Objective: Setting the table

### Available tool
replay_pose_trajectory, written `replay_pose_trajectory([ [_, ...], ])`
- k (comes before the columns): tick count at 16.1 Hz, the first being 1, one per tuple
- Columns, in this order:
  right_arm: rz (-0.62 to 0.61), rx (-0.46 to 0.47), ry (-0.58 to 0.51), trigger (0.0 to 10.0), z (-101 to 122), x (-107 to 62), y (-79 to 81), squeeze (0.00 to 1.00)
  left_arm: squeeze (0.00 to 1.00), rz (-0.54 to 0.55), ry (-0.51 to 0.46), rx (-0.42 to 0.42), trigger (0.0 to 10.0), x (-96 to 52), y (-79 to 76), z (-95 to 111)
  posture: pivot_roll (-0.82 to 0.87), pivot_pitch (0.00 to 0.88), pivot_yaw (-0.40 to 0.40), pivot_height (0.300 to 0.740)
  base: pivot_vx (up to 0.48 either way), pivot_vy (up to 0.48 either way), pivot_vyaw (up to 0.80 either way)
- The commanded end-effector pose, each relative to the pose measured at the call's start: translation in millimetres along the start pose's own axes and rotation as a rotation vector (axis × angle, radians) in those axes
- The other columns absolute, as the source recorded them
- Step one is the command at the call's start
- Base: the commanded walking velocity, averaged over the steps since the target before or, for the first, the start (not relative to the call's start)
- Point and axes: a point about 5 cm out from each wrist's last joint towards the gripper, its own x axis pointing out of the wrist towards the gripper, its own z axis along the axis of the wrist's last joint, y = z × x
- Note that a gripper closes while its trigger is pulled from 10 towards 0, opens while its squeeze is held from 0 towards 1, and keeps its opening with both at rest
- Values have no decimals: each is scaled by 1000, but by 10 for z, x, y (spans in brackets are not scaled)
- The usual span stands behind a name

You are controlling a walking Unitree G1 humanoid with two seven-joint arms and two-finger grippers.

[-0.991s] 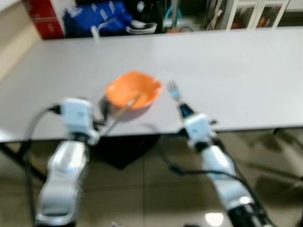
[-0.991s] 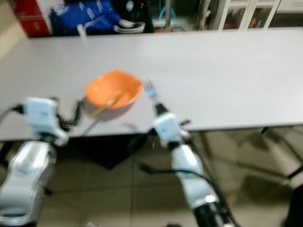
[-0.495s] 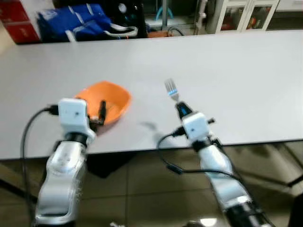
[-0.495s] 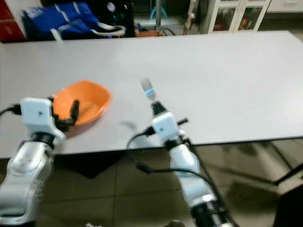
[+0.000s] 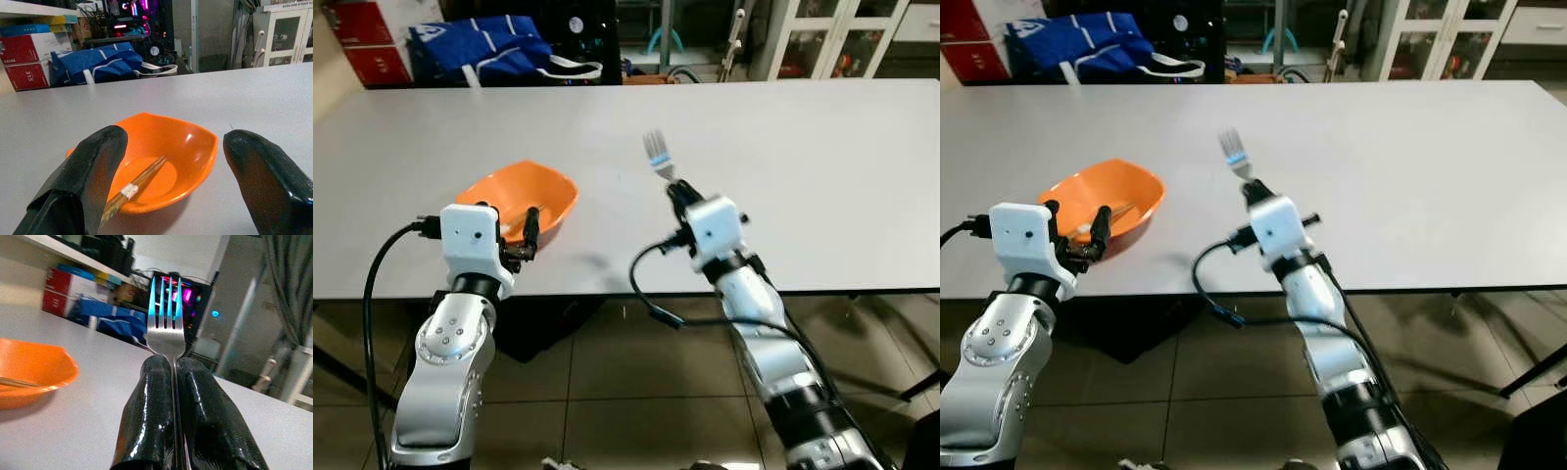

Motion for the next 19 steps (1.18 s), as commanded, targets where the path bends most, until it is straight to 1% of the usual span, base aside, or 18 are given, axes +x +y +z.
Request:
replay_pose_trajectory([
  [1,15,38,35,0,-36,74,11,0,0,8,4,12,10000,1,15,-5,-26,30,50,740,0,0,0],
  [3,37,37,35,0,-30,135,38,0,0,11,3,17,10000,2,18,-2,-19,23,46,740,0,0,0],
  [8,52,36,44,0,-67,159,46,0,0,23,3,48,10000,-7,39,0,-15,20,42,740,0,0,0],
  [13,54,32,49,0,-101,149,50,0,0,12,-13,53,10000,-14,22,23,-16,23,41,740,459,0,0],
  [19,61,31,51,0,-132,111,103,0,0,-29,-19,69,10000,-7,-39,59,-17,30,45,740,480,0,0],
])
